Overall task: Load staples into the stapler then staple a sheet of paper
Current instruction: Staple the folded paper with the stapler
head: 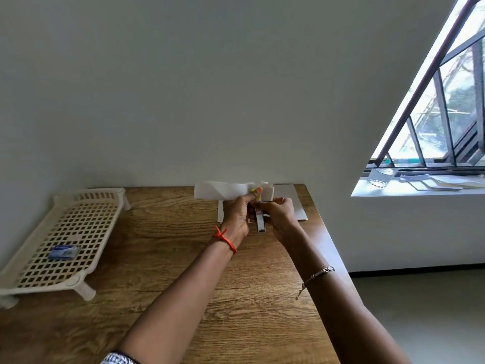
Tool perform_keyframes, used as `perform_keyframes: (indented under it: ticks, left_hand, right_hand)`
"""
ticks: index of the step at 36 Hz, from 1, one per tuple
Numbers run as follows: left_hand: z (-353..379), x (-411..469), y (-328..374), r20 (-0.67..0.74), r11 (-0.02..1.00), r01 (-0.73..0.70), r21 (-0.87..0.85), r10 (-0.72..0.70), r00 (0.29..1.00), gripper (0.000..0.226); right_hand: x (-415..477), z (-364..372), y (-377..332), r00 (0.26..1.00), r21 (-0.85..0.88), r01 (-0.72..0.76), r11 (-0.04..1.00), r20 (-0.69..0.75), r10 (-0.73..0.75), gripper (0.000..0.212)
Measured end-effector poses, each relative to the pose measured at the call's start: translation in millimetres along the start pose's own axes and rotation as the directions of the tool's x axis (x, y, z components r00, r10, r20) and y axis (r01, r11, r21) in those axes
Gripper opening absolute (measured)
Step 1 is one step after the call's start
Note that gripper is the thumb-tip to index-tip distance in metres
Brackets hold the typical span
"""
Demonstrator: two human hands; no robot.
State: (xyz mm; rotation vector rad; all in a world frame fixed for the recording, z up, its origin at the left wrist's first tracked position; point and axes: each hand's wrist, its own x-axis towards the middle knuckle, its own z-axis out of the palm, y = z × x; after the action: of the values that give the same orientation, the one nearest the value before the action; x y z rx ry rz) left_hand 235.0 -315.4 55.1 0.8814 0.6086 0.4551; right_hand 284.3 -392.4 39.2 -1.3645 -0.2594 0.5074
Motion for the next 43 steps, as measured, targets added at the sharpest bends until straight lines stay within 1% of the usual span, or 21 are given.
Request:
perform_keyframes:
  ticks: [2,5,7,9,13,15,18,20,21,24,27,28,30,31,36,40,43]
  left_hand:
    - [-3,2,1,0.011,0.998,0.0,0.06,-0.001,1.0,0.012]
    - [-8,5,4,0.084,0.989,0.026,0.147,-0.039,0.996,0.012]
    - [-12,7,7,0.138,0.991,0.041,0.125,-0.058,0.989,0.022]
    - [-16,10,10,0.166,0.995,0.052,0.09,-0.067,0.984,0.027]
    - [-20,14,16,0.086,0.993,0.069,-0.092,-0.061,0.994,0.005]
    - [-21,18,18,0.059,0.991,0.055,-0.121,-0.048,0.997,0.002]
    - [-20,18,23,0.04,0.992,0.039,-0.123,-0.035,0.999,0.008]
    - [-21,20,24,0.025,0.992,0.024,-0.124,-0.021,0.999,0.014]
    - [-21,20,25,0.022,0.992,0.02,-0.122,-0.017,1.0,0.011]
    - [-22,21,24,0.004,0.992,0.022,-0.124,-0.022,1.0,0.008]
    - [-25,23,25,-0.027,0.986,0.025,-0.168,-0.029,0.999,0.008]
    - [-26,23,25,-0.038,0.982,0.026,-0.185,-0.034,0.999,0.013]
    - [-29,24,26,-0.057,0.978,0.024,-0.207,-0.037,0.998,0.034]
    - [-29,23,27,-0.061,0.978,0.019,-0.209,-0.032,0.998,0.04]
    - [-28,24,36,-0.076,0.964,0.013,-0.267,-0.035,0.996,0.041]
    - [-31,24,41,-0.107,0.952,0.001,-0.307,-0.036,0.994,0.046]
    - [-33,24,42,-0.109,0.954,0.001,-0.301,-0.036,0.993,0.044]
  right_hand:
    - [1,1,1,1.0,0.006,0.003,1.0,0.012,-0.003,0.013]
    - [4,2,1,0.999,0.019,-0.019,1.0,0.043,0.018,0.009]
    - [7,2,0,0.997,0.012,-0.042,0.999,0.063,0.042,0.009]
    - [9,2,-1,0.995,0.011,-0.062,0.998,0.084,0.061,0.016]
    - [15,3,0,0.992,0.025,-0.082,0.996,0.099,0.079,0.025]
    - [17,4,1,0.989,0.029,-0.092,0.995,0.115,0.088,0.027]
    - [18,5,2,0.98,0.069,-0.126,0.99,0.167,0.113,0.026]
    - [17,6,2,0.964,0.105,-0.163,0.981,0.227,0.136,0.034]
    - [17,6,3,0.958,0.12,-0.173,0.977,0.249,0.139,0.037]
    - [18,8,7,0.956,0.154,-0.169,0.974,0.265,0.124,0.036]
    - [20,10,8,0.959,0.139,-0.151,0.979,0.262,0.111,0.034]
    - [20,11,8,0.962,0.124,-0.139,0.982,0.253,0.105,0.035]
    - [21,13,7,0.968,0.093,-0.111,0.989,0.237,0.086,0.038]
    - [21,15,6,0.969,0.087,-0.1,0.991,0.236,0.077,0.037]
    - [19,19,2,0.962,0.205,-0.094,0.974,0.269,0.036,0.024]
    - [19,19,3,0.959,0.286,-0.164,0.944,0.27,0.085,0.015]
    - [20,22,5,0.971,0.34,-0.166,0.926,0.218,0.094,0.009]
